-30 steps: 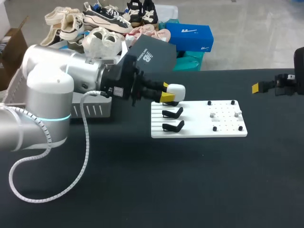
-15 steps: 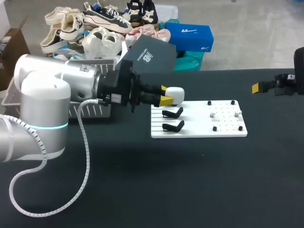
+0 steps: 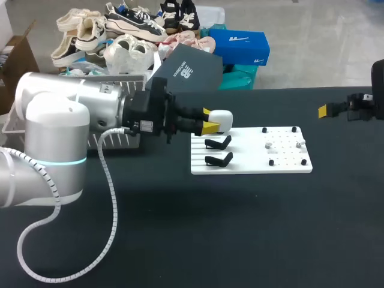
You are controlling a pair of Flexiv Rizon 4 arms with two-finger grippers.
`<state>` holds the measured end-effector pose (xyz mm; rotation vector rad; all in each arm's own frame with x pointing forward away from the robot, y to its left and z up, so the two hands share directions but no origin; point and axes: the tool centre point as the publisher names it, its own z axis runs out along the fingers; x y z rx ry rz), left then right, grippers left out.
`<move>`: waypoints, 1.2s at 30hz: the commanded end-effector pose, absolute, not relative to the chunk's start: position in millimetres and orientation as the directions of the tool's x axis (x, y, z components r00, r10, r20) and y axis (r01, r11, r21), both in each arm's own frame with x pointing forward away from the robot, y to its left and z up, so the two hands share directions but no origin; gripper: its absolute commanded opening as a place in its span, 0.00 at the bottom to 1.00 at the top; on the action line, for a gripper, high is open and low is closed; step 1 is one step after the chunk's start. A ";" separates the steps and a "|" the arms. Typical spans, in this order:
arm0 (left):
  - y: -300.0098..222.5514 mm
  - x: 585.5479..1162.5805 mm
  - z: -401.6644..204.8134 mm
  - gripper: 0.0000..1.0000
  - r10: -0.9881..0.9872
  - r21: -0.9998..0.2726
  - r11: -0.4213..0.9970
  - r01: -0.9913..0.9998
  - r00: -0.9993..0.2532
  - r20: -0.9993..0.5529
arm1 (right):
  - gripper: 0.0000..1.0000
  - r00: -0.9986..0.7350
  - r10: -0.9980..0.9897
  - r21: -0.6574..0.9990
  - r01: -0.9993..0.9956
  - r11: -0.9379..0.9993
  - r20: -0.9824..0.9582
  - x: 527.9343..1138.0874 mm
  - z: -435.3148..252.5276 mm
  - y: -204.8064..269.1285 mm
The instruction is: Pick up each earbud case from the left stands, insert the matching earbuds, close the lid, and place the case in the box.
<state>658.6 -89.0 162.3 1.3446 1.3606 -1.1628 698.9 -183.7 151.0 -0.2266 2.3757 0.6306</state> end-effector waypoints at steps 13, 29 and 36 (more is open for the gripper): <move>-109.8 643.7 142.5 0.00 0.125 -0.048 -0.017 0.999 -0.046 -0.991 | 1.00 -0.766 0.000 0.384 -0.321 0.866 -0.642 699.4 150.4 -185.1; -130.4 651.2 121.6 0.00 0.131 -0.042 -0.075 0.996 -0.032 -0.991 | 1.00 -0.665 -0.231 0.265 -0.557 0.787 -0.711 637.9 183.5 -135.8; -135.0 652.4 116.4 0.00 0.134 -0.043 -0.088 0.995 -0.031 -0.991 | 1.00 -0.620 -0.347 0.192 -0.636 0.747 -0.704 615.2 183.3 -107.5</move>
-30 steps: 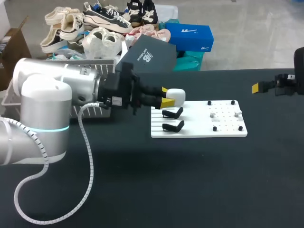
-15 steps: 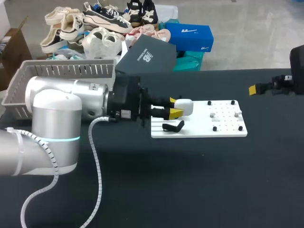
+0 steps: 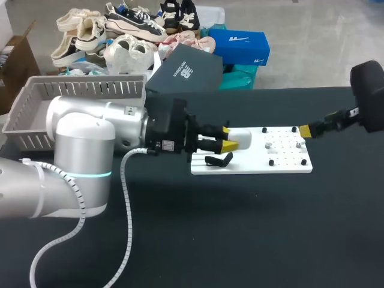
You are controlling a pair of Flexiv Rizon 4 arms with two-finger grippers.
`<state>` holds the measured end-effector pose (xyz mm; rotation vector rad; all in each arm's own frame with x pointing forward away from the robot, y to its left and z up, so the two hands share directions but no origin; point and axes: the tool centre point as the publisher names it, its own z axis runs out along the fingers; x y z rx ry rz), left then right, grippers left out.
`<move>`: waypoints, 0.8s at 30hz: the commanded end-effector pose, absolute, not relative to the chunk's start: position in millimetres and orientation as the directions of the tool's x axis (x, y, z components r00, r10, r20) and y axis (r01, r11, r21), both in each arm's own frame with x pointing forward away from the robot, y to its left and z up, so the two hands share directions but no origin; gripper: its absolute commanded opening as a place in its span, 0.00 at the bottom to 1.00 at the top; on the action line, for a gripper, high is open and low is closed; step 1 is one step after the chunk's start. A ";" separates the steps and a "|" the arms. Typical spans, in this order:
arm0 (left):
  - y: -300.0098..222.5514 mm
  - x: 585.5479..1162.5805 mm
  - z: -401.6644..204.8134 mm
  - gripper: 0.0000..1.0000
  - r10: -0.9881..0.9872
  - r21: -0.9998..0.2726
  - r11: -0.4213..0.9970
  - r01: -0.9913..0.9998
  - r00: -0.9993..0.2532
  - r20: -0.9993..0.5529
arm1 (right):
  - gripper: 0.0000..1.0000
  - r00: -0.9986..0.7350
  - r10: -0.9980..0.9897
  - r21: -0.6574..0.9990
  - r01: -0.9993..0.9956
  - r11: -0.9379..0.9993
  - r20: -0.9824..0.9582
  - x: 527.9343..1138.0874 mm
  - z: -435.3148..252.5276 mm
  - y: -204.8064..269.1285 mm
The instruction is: Pick up each earbud case from the left stands, insert the matching earbuds, close the lid, and place the case in the box.
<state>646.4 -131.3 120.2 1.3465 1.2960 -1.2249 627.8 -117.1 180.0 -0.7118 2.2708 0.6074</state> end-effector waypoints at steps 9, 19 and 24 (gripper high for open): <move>-136.5 654.2 115.1 0.00 0.137 -0.041 -0.090 0.995 -0.028 -0.990 | 1.00 -0.593 -0.433 0.160 -0.695 0.701 -0.679 602.7 176.2 -79.9; -136.5 654.2 115.1 0.00 0.137 -0.041 -0.090 0.995 -0.028 -0.990 | 1.00 -0.583 -0.495 0.149 -0.731 0.666 -0.644 603.1 159.8 -46.2; -136.5 654.2 115.1 0.00 0.137 -0.041 -0.090 0.995 -0.028 -0.990 | 1.00 -0.595 -0.487 0.168 -0.726 0.667 -0.639 609.8 156.4 -36.3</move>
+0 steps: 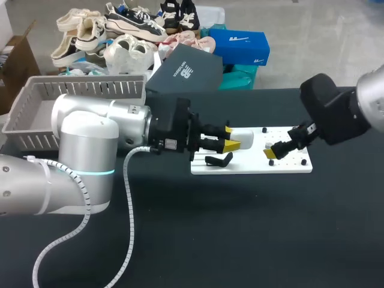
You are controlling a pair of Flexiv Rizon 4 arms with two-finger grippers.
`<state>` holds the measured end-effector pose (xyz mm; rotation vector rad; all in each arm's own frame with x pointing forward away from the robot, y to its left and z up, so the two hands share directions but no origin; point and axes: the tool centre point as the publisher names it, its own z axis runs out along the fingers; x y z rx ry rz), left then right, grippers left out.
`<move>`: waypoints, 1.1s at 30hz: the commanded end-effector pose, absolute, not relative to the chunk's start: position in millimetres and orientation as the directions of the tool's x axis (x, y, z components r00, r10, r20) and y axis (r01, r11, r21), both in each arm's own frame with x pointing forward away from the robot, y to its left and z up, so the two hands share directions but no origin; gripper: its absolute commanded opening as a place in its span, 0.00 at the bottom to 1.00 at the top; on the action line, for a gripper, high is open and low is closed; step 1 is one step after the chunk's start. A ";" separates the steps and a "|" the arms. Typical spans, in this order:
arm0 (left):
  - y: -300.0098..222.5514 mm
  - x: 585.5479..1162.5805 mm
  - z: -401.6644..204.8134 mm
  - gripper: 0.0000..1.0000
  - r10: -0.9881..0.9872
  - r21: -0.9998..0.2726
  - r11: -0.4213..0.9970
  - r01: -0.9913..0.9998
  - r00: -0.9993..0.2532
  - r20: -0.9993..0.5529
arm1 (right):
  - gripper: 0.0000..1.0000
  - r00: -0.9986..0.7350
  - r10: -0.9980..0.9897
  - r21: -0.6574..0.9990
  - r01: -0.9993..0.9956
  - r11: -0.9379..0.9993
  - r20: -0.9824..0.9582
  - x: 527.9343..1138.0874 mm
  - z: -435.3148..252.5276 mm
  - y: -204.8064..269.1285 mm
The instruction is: Pick up each earbud case from the left stands, insert the matching earbuds, close the lid, and place the case in the box.
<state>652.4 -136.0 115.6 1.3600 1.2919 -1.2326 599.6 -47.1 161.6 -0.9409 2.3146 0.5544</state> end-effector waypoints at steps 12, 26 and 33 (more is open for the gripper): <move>-136.5 654.2 115.1 0.00 0.137 -0.041 -0.090 0.995 -0.028 -0.990 | 1.00 -0.656 -0.444 0.219 -0.679 0.701 -0.610 631.8 143.0 -21.0; -136.5 654.2 115.1 0.00 0.137 -0.041 -0.090 0.995 -0.028 -0.990 | 1.00 -0.678 -0.440 0.226 -0.661 0.715 -0.589 643.3 135.5 -13.8; -136.5 654.2 115.1 0.00 0.137 -0.041 -0.090 0.995 -0.028 -0.990 | 1.00 -0.694 -0.426 0.231 -0.642 0.731 -0.581 648.3 130.8 -14.6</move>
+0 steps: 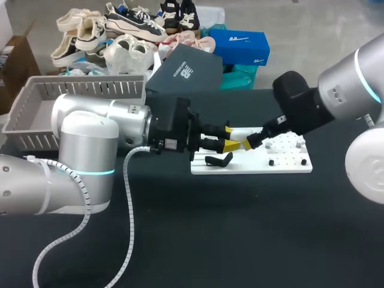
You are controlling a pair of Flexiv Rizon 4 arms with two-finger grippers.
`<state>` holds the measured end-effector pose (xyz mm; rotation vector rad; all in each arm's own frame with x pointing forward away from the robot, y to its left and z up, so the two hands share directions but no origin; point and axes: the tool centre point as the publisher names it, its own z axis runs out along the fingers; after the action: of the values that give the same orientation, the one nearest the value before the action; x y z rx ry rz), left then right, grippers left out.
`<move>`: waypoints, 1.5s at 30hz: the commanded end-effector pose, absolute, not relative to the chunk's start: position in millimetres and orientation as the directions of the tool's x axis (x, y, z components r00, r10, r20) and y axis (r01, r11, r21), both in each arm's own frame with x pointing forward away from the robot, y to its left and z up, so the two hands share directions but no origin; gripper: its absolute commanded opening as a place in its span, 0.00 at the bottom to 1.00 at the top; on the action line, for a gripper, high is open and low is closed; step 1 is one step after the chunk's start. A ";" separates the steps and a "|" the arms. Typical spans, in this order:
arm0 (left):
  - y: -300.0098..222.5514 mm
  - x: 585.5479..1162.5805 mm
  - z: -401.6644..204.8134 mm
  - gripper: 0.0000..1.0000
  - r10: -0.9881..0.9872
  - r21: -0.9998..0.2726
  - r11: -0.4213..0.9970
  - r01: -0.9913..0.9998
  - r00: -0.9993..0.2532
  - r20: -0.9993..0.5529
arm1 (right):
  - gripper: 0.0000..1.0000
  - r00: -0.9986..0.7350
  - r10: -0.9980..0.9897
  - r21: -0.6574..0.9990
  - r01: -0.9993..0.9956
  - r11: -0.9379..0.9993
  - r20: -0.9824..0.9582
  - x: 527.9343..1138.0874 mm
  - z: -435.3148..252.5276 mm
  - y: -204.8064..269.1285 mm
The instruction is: Pick up each earbud case from the left stands, insert the matching earbuds, close the lid, and place the case in the box.
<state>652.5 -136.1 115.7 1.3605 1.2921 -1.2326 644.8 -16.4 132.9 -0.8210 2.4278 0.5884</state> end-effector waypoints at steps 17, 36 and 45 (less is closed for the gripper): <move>-136.5 654.2 115.1 0.00 0.137 -0.041 -0.090 0.995 -0.028 -0.990 | 1.00 -0.710 -0.405 0.236 -0.619 0.749 -0.576 655.8 128.4 -19.3; -136.5 654.2 115.1 0.00 0.137 -0.041 -0.090 0.995 -0.028 -0.990 | 1.00 -0.715 -0.398 0.225 -0.605 0.764 -0.574 661.6 131.4 -19.4; -136.5 654.2 115.1 0.00 0.137 -0.041 -0.090 0.995 -0.028 -0.990 | 1.00 -0.704 -0.402 0.206 -0.609 0.766 -0.586 669.6 141.5 -16.1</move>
<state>653.5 -135.7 115.0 1.3598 1.2923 -1.2334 666.8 -19.3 140.7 -0.7659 2.4341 0.5495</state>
